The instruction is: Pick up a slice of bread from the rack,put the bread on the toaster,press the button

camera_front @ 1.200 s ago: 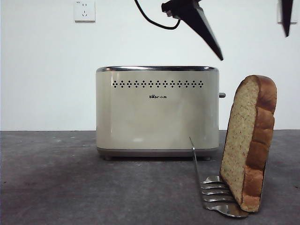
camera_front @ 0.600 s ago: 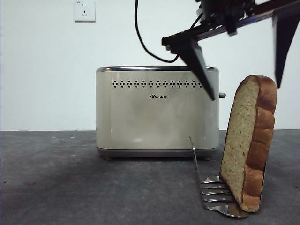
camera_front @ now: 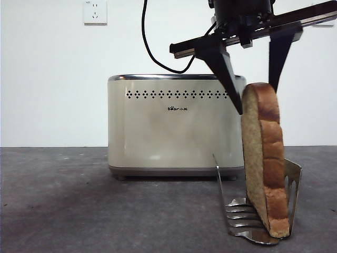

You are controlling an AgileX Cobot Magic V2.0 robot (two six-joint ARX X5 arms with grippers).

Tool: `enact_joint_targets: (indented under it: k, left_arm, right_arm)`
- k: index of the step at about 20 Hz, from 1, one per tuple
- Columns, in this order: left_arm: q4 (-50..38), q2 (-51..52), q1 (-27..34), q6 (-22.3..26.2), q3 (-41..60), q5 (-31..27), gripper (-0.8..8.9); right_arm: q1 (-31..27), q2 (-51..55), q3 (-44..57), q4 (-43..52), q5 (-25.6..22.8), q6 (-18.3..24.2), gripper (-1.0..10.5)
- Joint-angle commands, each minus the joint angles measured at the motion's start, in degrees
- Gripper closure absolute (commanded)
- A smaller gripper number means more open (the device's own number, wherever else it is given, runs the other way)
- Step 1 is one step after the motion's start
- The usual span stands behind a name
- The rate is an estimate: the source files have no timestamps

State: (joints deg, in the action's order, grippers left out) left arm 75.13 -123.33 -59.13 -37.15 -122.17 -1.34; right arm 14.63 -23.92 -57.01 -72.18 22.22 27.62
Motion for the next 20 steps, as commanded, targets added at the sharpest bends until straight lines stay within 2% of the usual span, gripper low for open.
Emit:
enact_joint_targets:
  k: [1,4,11,17,20]
  left_arm:
    - [0.2,-0.81,0.13,-0.09,0.07,-0.15,6.71]
    - [0.2,-0.81,0.13,-0.09,0.07,-0.13,8.27]
    - [0.24,0.55,0.52,0.33,0.02,-0.15,8.22]
    - [0.28,5.81,1.14,3.78,0.02,-0.68,8.22]
    - [0.28,9.62,1.9,6.97,0.02,-0.63,8.22]
  right_arm:
    - [0.11,0.33,-0.31,-0.07,-0.17,-0.55,9.5]
    - [0.11,0.33,-0.31,-0.37,-0.17,-0.55,9.5]
    - [0.11,0.33,-0.31,-0.39,-0.17,-0.57,9.5]
    - [0.11,0.31,-0.31,-0.42,-0.15,-0.57,9.5]
    - [0.11,0.31,-0.31,-0.39,-0.15,-0.57,9.5]
